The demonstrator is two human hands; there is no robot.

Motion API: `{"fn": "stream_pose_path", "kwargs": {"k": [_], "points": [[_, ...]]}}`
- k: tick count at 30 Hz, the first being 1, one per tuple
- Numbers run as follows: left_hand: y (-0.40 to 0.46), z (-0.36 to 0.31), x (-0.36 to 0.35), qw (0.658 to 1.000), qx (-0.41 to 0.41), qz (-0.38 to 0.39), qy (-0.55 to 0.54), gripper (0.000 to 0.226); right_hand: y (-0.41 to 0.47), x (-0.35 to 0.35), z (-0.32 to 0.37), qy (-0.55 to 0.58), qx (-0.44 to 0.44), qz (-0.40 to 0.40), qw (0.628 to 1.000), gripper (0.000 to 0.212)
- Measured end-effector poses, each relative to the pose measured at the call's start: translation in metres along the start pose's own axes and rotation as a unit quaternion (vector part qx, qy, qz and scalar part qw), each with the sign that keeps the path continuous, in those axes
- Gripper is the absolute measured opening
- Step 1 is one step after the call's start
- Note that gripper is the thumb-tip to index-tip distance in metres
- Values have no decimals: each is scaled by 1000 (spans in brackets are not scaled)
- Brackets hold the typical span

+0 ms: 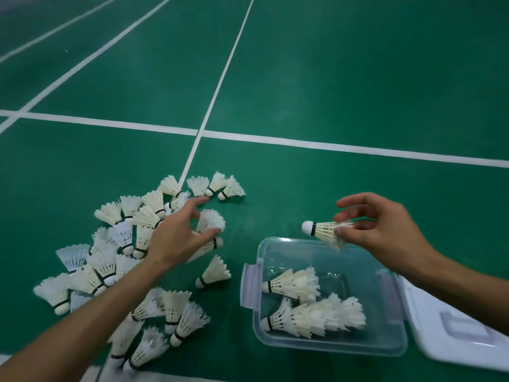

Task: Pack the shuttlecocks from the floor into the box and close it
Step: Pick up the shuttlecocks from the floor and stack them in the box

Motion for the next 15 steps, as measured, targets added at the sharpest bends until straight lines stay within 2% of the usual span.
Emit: {"fn": "stream_pose_path", "kwargs": {"k": [5,8,15], "points": [[-28,-109,18,989,-122,61,-62,82,-28,22,-36,-16,-14,-16,1000,45],[-46,-162,3,975,-182,116,-54,81,-46,25,-57,-29,-21,-24,999,45],[-60,-203,-46,958,-213,184,-43,78,-63,2,-96,-107,-17,-6,994,40]]}}
Point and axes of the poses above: each hand's wrist, its own y-axis towards the middle knuckle, its own x-axis out of the back of the hand, z = x × y, the point moved 9 cm from there along y, towards the middle knuckle, and after that the axes turned 6 degrees about x, right-handed, at the moved point
